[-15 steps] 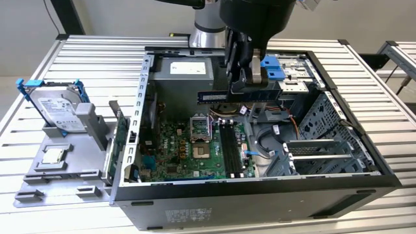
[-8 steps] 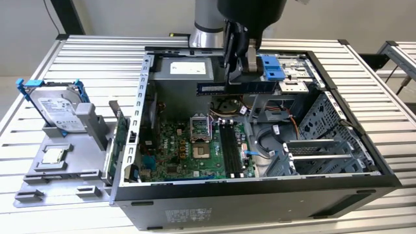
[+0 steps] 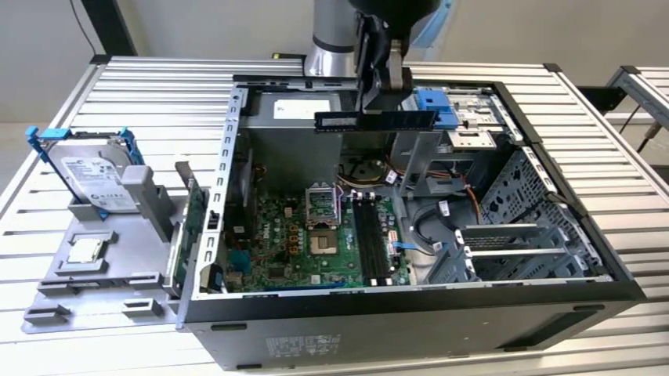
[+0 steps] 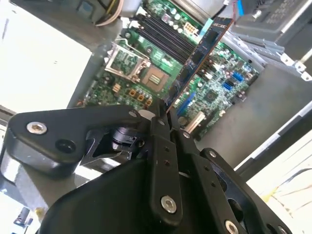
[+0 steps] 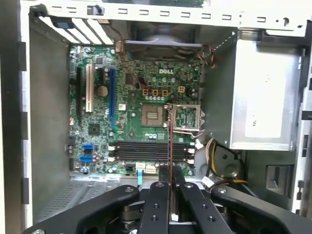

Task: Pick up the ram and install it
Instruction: 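Pick up the ram and move it above insertion slot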

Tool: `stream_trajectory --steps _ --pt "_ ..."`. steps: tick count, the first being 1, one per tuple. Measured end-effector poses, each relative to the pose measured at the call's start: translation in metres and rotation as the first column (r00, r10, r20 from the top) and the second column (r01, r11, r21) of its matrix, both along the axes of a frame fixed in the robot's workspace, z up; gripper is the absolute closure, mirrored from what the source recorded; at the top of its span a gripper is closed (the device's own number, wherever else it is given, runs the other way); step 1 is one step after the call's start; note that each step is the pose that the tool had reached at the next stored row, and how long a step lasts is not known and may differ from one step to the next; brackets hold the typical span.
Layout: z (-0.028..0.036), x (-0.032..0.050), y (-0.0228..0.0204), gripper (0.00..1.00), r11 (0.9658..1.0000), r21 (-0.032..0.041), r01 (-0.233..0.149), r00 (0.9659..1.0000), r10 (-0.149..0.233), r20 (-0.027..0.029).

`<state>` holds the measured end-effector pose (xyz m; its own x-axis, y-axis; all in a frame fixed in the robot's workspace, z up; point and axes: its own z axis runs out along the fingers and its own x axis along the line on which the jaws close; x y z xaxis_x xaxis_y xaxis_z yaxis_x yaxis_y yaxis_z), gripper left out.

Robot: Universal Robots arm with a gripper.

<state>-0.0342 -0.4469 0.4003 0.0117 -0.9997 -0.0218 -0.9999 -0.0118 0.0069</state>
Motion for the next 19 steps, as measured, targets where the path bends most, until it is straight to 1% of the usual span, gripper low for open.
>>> stream_trajectory --steps 3,4,7,19 --pt "0.0 0.0 0.0111 1.0 1.0 0.0 0.0 1.0 0.0 0.0" --pt "0.0001 0.0 0.0128 1.0 1.0 -0.0001 0.0 1.0 0.0 -0.0002" --pt "0.0001 0.0011 0.0128 1.0 1.0 0.0 0.0 1.0 0.0 -0.0001" --pt "0.0 0.0011 0.0128 1.0 1.0 0.0001 0.0 1.0 0.0 -0.0085"
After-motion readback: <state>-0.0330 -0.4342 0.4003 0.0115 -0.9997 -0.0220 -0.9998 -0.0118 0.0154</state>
